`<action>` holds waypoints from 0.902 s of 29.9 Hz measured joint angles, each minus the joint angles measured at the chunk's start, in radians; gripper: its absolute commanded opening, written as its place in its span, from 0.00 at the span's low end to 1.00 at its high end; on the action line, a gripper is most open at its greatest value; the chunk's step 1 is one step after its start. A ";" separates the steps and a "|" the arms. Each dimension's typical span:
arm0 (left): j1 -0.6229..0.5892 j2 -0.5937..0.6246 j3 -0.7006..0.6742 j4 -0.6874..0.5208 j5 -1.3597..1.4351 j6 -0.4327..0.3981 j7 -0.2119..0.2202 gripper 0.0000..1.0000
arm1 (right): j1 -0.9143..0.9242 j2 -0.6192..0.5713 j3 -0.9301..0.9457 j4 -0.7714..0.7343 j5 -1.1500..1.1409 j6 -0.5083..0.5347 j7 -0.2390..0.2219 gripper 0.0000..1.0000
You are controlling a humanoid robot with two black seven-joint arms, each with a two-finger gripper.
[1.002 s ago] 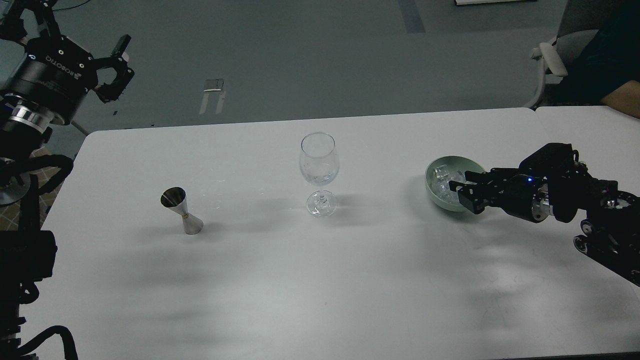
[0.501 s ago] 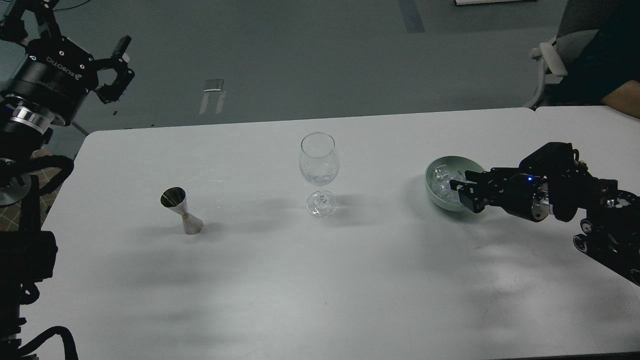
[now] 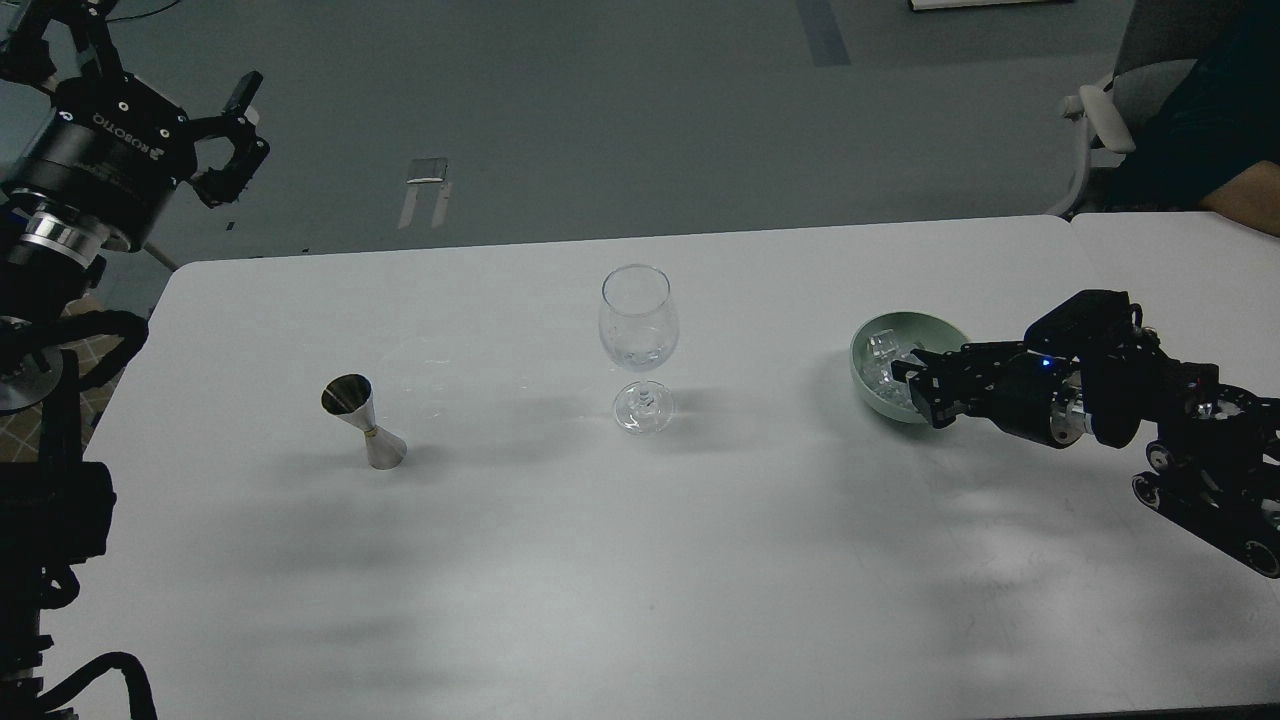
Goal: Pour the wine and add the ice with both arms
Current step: 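Pinch an ice cube in the bowl with the right gripper, then lift the ice with the right gripper and move above the glass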
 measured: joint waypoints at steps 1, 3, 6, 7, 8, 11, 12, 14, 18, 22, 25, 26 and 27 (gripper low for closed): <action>0.000 0.000 0.000 0.000 0.000 0.000 0.000 0.98 | 0.002 -0.003 0.000 0.001 0.000 0.000 0.000 0.00; 0.000 0.000 0.000 0.000 0.000 0.000 0.000 0.98 | 0.005 -0.008 0.000 0.002 0.001 0.000 0.000 0.00; -0.001 0.000 0.000 0.000 0.000 0.000 0.000 0.98 | 0.006 -0.011 0.002 0.005 0.003 -0.002 0.000 0.00; -0.001 0.001 0.000 0.000 0.000 0.000 0.000 0.98 | 0.007 -0.014 0.006 0.010 0.005 -0.004 0.001 0.00; -0.001 0.001 0.000 0.000 0.000 0.000 0.000 0.98 | 0.009 -0.019 0.010 0.016 0.006 -0.007 0.001 0.00; -0.003 0.002 0.000 -0.003 0.000 0.000 0.000 0.98 | 0.031 -0.050 0.024 0.061 0.013 -0.013 0.002 0.00; -0.004 0.002 0.000 -0.005 0.000 0.000 0.000 0.98 | 0.041 -0.069 0.033 0.086 0.015 -0.013 0.003 0.00; -0.004 0.003 0.000 -0.007 0.000 0.000 0.000 0.98 | 0.069 -0.118 0.054 0.161 0.019 -0.013 0.004 0.00; -0.004 0.003 0.000 -0.009 0.000 0.000 0.000 0.98 | 0.137 -0.205 0.069 0.304 0.036 -0.004 0.006 0.00; -0.003 0.001 0.000 -0.009 0.000 0.000 0.000 0.98 | 0.218 -0.246 0.068 0.398 0.065 0.000 0.006 0.00; -0.003 -0.001 0.000 -0.009 0.000 0.000 0.000 0.98 | 0.274 -0.246 0.059 0.428 0.068 0.024 0.006 0.00; -0.003 -0.001 0.000 -0.009 0.000 0.001 0.000 0.98 | 0.295 -0.239 0.054 0.433 0.069 0.038 0.006 0.00; -0.003 -0.001 0.000 -0.009 0.000 0.001 0.000 0.98 | 0.318 -0.225 0.046 0.436 0.069 0.050 0.006 0.00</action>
